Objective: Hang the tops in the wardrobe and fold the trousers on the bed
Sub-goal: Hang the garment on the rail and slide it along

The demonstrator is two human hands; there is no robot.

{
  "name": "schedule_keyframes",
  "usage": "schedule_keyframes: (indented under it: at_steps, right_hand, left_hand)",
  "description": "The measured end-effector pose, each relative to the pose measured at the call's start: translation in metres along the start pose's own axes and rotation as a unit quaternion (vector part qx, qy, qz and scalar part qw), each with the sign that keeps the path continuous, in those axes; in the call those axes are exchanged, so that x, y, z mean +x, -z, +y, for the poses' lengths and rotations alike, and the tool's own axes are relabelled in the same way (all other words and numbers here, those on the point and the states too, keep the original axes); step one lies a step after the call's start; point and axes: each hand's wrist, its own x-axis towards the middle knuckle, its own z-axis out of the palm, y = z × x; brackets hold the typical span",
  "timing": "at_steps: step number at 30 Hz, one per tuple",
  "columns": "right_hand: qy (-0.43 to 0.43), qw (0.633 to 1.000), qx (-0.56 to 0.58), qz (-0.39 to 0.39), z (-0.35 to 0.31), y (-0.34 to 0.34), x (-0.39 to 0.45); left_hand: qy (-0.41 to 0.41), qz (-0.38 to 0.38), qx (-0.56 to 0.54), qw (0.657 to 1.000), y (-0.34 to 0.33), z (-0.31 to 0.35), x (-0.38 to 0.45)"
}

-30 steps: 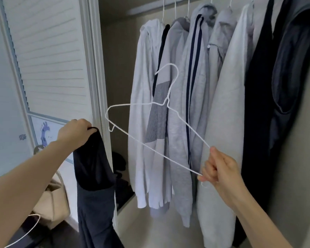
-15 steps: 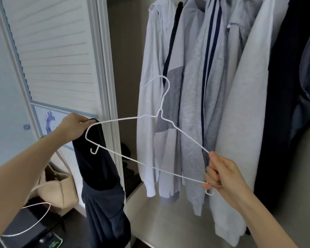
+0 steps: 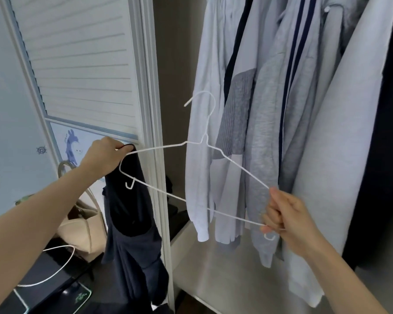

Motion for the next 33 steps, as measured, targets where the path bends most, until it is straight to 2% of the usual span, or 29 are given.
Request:
schedule_keyframes:
  at_steps: [5,8,11,12,14,15,16,17,18,19,20,21,23,25,26,27,28,29,30,31,33]
  right_hand:
    - [0.006,1.0,-0.029,-0.007,0.008,-0.007,0.004]
    - [0.03,0.996,-0.078,-0.03,0.023,-0.029,0.006]
    - [0.058,0.994,-0.089,-0.018,0.034,-0.049,0.008]
    - [0.065,0.994,-0.082,-0.014,0.034,-0.051,0.009]
    - [0.063,0.997,-0.05,-0.002,0.027,-0.049,0.01]
    - [0.073,0.997,-0.04,0.001,0.023,-0.046,0.011]
    - [0.087,0.995,-0.037,0.003,0.02,-0.042,0.012]
    - [0.094,0.995,-0.027,0.006,0.016,-0.038,0.012]
    - [0.103,0.994,-0.02,0.01,0.012,-0.035,0.013]
    - [0.105,0.994,-0.004,0.01,0.009,-0.032,0.013]
    - [0.11,0.994,0.008,0.006,0.008,-0.029,0.013]
    - [0.107,0.994,0.019,0.001,0.007,-0.026,0.013]
    - [0.097,0.995,-0.004,0.002,0.005,-0.021,0.014]
    - [0.114,0.977,-0.174,0.039,0.002,-0.014,0.016]
    - [0.144,0.937,-0.307,0.086,0.0,-0.009,0.016]
    - [0.164,0.881,-0.416,0.153,-0.001,-0.005,0.015]
    - [0.191,0.833,-0.469,0.224,-0.002,-0.004,0.012]
    - [0.239,0.812,-0.463,0.264,-0.004,-0.009,0.006]
    - [0.289,0.814,-0.432,0.258,-0.004,-0.02,-0.002]
    - [0.316,0.833,-0.402,0.21,-0.001,-0.033,-0.01]
    - [0.275,0.874,-0.399,0.04,0.013,-0.065,-0.023]
  left_hand:
    - [-0.049,0.045,-0.033,0.997,0.002,0.008,-0.007]
    - [-0.079,0.022,-0.038,0.996,-0.003,0.033,-0.015]
    - [-0.017,-0.017,-0.146,0.989,-0.011,0.059,-0.025]
    - [0.018,-0.05,-0.235,0.971,-0.01,0.063,-0.028]
    - [0.056,-0.153,-0.392,0.905,0.002,0.068,-0.033]
    - [0.032,-0.185,-0.398,0.898,0.008,0.068,-0.034]
    - [-0.019,-0.189,-0.337,0.922,0.013,0.066,-0.035]
    - [-0.099,-0.154,-0.201,0.962,0.016,0.062,-0.036]
    - [-0.18,-0.076,-0.03,0.98,0.018,0.059,-0.036]
    - [-0.237,-0.009,0.085,0.968,0.019,0.057,-0.036]
    - [-0.271,0.015,0.13,0.954,0.021,0.055,-0.037]
    - [-0.284,0.0,0.117,0.952,0.023,0.054,-0.037]
    - [-0.28,-0.051,0.004,0.959,0.025,0.053,-0.041]
    - [-0.268,-0.038,-0.055,0.961,0.02,0.054,-0.043]
    - [-0.274,-0.012,-0.051,0.96,0.018,0.054,-0.045]
    - [-0.282,0.014,-0.032,0.959,0.016,0.055,-0.046]
    - [-0.284,0.033,-0.018,0.958,0.014,0.058,-0.048]
    - [-0.282,0.043,-0.02,0.958,0.012,0.06,-0.05]
    - [-0.276,0.048,-0.03,0.959,0.012,0.063,-0.051]
    - [-0.269,0.049,-0.04,0.961,0.011,0.067,-0.052]
    - [-0.254,0.047,-0.061,0.964,0.01,0.074,-0.055]
